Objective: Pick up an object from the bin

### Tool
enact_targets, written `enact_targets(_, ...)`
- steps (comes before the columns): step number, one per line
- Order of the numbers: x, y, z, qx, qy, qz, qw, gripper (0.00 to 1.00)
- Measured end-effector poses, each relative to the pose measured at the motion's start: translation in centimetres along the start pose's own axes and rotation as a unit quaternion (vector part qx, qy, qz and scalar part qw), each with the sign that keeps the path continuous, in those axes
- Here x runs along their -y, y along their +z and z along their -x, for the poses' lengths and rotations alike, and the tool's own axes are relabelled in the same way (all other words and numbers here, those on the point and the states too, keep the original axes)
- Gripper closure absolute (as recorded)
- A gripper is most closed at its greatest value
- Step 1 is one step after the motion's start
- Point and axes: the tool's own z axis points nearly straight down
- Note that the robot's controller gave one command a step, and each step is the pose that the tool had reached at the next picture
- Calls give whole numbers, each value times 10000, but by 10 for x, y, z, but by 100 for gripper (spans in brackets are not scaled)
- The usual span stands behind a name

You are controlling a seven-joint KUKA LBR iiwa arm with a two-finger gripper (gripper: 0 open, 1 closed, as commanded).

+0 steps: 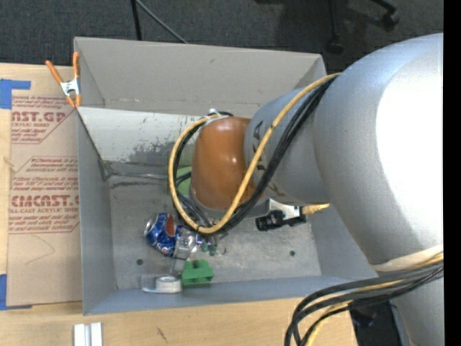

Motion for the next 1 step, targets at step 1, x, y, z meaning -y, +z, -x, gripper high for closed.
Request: enact_targets(1, 2, -3, 2, 22, 243, 16, 9997, 0)
